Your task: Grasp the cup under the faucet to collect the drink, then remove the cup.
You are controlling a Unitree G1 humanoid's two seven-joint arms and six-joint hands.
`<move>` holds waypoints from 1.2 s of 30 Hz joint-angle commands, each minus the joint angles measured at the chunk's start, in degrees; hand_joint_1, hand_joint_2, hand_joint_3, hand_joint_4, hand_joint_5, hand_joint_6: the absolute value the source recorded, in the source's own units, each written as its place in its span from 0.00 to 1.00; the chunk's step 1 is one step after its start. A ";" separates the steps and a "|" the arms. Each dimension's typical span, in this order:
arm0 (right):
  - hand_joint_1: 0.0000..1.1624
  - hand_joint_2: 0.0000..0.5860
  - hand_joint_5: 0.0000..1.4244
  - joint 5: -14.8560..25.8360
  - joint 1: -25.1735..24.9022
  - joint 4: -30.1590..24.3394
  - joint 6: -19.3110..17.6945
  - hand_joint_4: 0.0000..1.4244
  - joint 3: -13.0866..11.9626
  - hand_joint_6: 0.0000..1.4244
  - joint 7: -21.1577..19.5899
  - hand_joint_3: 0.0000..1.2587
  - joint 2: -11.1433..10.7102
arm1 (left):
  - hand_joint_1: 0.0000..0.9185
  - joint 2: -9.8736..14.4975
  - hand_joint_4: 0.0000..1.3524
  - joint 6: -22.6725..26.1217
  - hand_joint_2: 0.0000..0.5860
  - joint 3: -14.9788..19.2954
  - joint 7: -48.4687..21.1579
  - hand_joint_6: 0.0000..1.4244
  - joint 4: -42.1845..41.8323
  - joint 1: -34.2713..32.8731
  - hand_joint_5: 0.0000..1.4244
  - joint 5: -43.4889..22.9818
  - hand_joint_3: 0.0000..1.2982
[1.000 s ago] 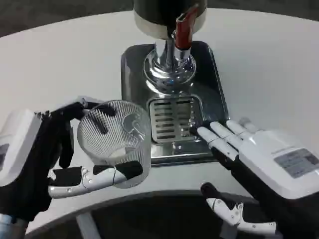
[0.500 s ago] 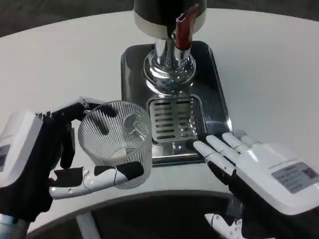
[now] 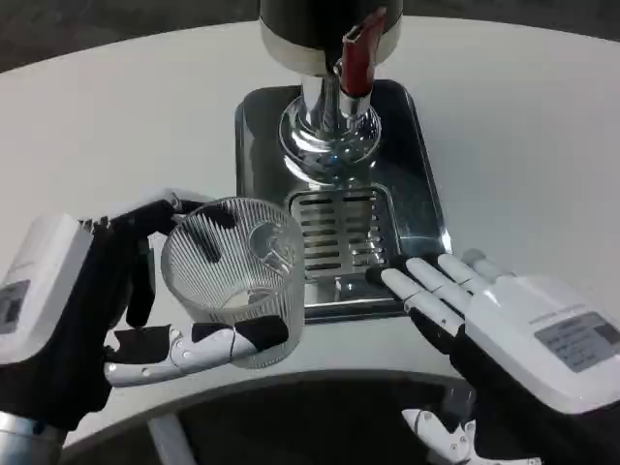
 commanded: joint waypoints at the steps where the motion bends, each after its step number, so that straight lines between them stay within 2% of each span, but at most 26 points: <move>1: 0.28 0.91 0.00 0.85 0.24 -0.28 0.51 0.00 -2.15 0.00 -0.25 0.03 0.06 | 0.64 -0.50 0.85 -0.40 0.00 -0.59 1.62 1.00 -0.27 -0.90 0.91 0.67 0.76; 7: 0.28 0.91 0.00 2.05 0.29 -0.16 0.63 0.00 -4.26 0.00 -0.07 0.03 -0.26 | 0.64 -0.87 0.85 -0.32 0.00 -0.93 1.69 1.00 0.07 -1.58 0.91 1.02 0.76; 15: 0.28 0.91 0.00 3.12 1.08 -0.66 0.78 0.00 -5.87 0.00 -0.03 0.03 -0.22 | 0.64 -1.15 0.85 -0.40 0.00 -1.32 1.76 1.00 1.17 -2.30 0.91 1.65 0.76; 21: 0.28 0.91 0.00 4.85 2.42 -1.32 0.93 0.00 -9.21 0.00 -0.29 0.03 -0.60 | 0.64 -1.48 0.85 0.23 0.00 -3.19 2.21 1.00 3.56 -5.19 0.91 3.25 0.76; 27: 0.28 0.91 0.00 7.63 4.91 -2.59 0.75 0.00 -13.64 0.00 -0.66 0.03 -1.27 | 0.64 -2.04 0.85 2.21 0.00 -6.52 4.13 1.00 10.31 -11.61 0.91 7.03 0.76; 36: 0.28 0.91 0.00 11.20 8.56 -3.65 -0.12 0.00 -18.86 0.00 -1.61 0.03 -1.98 | 0.64 -1.77 0.85 4.44 0.00 -10.55 7.43 1.00 20.03 -20.55 0.91 10.62 0.76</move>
